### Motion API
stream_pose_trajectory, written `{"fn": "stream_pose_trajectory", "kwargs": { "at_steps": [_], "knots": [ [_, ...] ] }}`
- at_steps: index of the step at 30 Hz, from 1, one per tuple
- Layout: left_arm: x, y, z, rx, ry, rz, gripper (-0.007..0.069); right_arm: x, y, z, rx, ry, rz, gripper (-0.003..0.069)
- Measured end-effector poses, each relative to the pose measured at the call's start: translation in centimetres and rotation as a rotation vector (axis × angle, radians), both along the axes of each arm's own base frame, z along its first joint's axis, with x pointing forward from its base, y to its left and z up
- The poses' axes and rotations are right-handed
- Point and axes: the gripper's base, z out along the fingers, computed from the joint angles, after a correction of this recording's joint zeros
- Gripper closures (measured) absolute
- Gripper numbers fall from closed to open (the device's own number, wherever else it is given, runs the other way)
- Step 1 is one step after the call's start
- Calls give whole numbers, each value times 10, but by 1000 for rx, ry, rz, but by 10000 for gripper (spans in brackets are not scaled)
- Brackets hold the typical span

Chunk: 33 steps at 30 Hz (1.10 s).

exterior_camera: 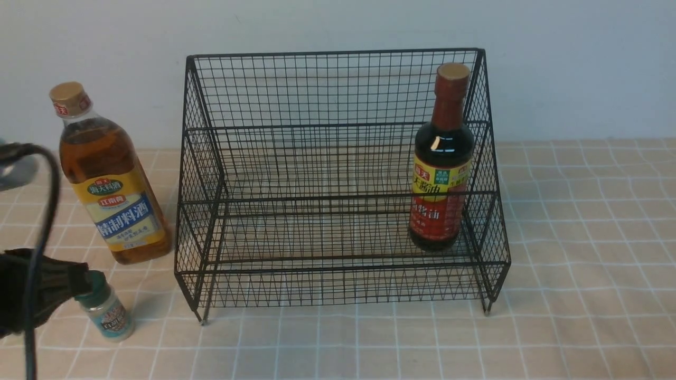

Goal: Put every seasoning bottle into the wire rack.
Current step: Use the left arm to grab the condiment bottle closest to it

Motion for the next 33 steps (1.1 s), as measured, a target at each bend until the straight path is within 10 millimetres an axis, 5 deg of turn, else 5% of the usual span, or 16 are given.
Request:
{"fn": "stream_pose_trajectory", "kwargs": {
  "at_steps": [7, 16, 22, 28, 33],
  "knots": [
    [66, 12, -5, 149, 285, -46, 631, 0, 0, 0, 0, 0, 0, 673],
    [94, 17, -29, 208, 334, -58, 613, 0, 0, 0, 0, 0, 0, 673],
    [108, 19, -35, 225, 270, -52, 421, 0, 0, 0, 0, 0, 0, 673],
    [114, 21, -45, 251, 296, -61, 81, 0, 0, 0, 0, 0, 0, 673],
    [121, 21, -58, 251, 327, -66, -9, 0, 0, 0, 0, 0, 0, 673]
  ]
}}
